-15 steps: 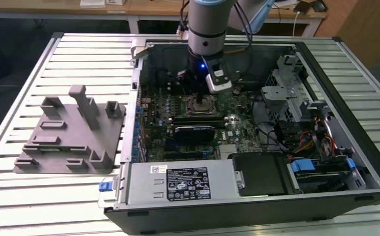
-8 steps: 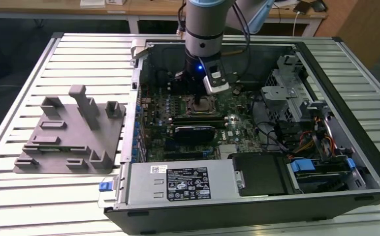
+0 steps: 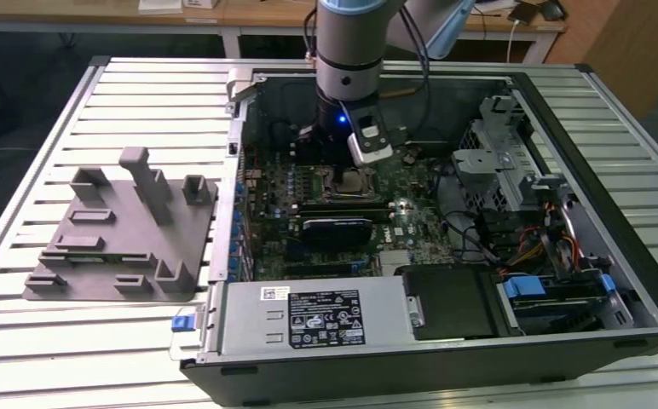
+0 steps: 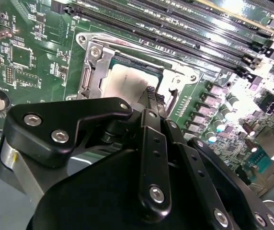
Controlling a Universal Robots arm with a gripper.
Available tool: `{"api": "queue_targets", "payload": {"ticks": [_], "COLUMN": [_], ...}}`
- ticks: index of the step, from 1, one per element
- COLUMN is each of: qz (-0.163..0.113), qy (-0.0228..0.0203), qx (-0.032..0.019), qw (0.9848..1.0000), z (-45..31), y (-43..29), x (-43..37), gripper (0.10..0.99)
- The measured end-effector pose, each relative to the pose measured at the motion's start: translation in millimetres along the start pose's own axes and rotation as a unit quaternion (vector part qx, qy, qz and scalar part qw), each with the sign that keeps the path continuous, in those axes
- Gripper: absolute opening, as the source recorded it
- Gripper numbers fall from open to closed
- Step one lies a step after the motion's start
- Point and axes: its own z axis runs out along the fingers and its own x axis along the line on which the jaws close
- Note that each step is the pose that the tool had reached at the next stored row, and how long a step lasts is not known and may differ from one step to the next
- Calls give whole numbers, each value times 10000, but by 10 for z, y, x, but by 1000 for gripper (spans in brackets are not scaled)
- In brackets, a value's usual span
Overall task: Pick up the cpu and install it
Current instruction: 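Close the cpu cover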
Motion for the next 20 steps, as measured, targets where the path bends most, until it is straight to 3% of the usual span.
{"api": "queue_targets", "payload": {"ticks": [15,20], "qz": [-549,-608], "qy": [22,25], "qx": [-3,-4], "qw": [9985,9981], "z": [22,46], "y": [-30,-33], "x": [79,88], "gripper": [106,106]}}
